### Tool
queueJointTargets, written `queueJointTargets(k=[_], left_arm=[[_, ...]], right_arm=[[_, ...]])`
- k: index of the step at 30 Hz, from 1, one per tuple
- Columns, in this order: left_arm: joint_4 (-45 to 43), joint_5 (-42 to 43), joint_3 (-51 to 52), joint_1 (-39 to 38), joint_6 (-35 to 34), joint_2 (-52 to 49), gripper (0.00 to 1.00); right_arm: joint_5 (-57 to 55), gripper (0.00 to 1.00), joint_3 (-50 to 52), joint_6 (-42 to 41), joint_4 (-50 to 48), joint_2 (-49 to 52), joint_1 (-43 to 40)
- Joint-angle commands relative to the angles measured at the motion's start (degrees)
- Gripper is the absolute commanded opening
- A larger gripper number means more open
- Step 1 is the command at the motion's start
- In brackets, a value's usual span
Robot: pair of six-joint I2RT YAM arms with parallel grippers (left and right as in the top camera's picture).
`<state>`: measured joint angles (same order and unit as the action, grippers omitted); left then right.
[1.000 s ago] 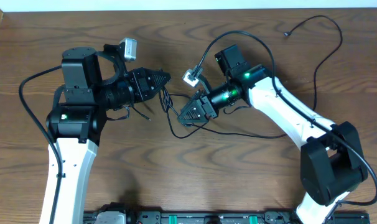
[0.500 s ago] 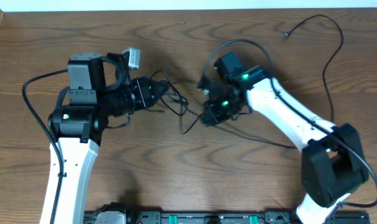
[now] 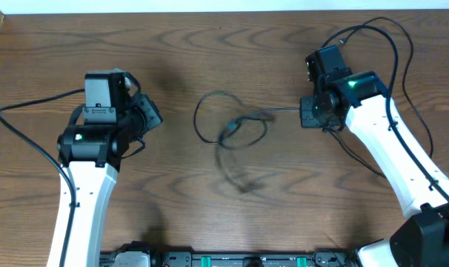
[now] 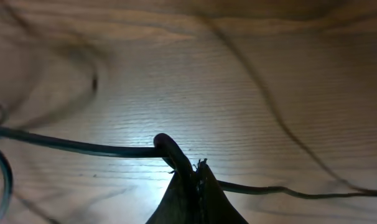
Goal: Untangle cables
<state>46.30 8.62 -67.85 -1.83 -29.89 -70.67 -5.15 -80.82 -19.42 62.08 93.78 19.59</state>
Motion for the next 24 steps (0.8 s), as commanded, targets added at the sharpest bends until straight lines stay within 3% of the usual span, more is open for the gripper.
queueJointTargets(k=[1, 3, 5, 8, 10, 13, 15, 16, 18, 24], left_arm=[[0.81, -0.04, -0.98, 0.02, -4.09, -3.04, 0.08], [0.79, 4.9, -0.98, 0.02, -1.55, -4.52, 0.08], [0.76, 10.95, -0.98, 0.0, 2.08, -6.05, 0.08], [0.79, 26.14, -0.98, -0.04, 13.38, -8.33, 0.09], [0.83, 37.62, -0.98, -0.04, 21.49, -9.49, 0.23], [0.98, 49.03, -0.98, -0.15, 29.83, -10.54, 0.56], [1.29, 50.27, -0.94, -0.83, 31.74, -10.67, 0.65], [1.36, 50.23, -0.83, -1.31, 32.61, -10.67, 0.77], [1.44, 48.98, -0.79, -2.93, 33.24, -10.67, 0.85], [1.18, 37.94, -0.74, -9.35, 28.81, -10.67, 0.84]], right_arm=[[-2.54, 0.01, 0.42, -1.57, -0.11, -2.19, 0.26], [2.54, 0.01, 0.42, 0.98, -0.44, -2.27, 0.26], [13.84, 0.01, 0.42, 9.09, -1.27, -2.32, 0.26], [28.26, 0.01, 0.42, 17.77, -4.13, -2.6, 0.2], [28.89, 0.01, 0.42, 17.77, -7.23, -2.62, 0.2], [29.35, 0.01, 0.42, 16.83, -9.27, -2.62, 0.2], [29.75, 0.01, 0.39, 16.68, -9.7, -2.64, 0.2], [29.75, 0.01, 0.39, 16.68, -9.97, -2.71, 0.2], [29.75, 0.01, 0.33, 16.7, -10.47, -3.06, 0.17], [31.69, 0.01, 0.33, 16.74, -12.9, -6.64, 0.09]])
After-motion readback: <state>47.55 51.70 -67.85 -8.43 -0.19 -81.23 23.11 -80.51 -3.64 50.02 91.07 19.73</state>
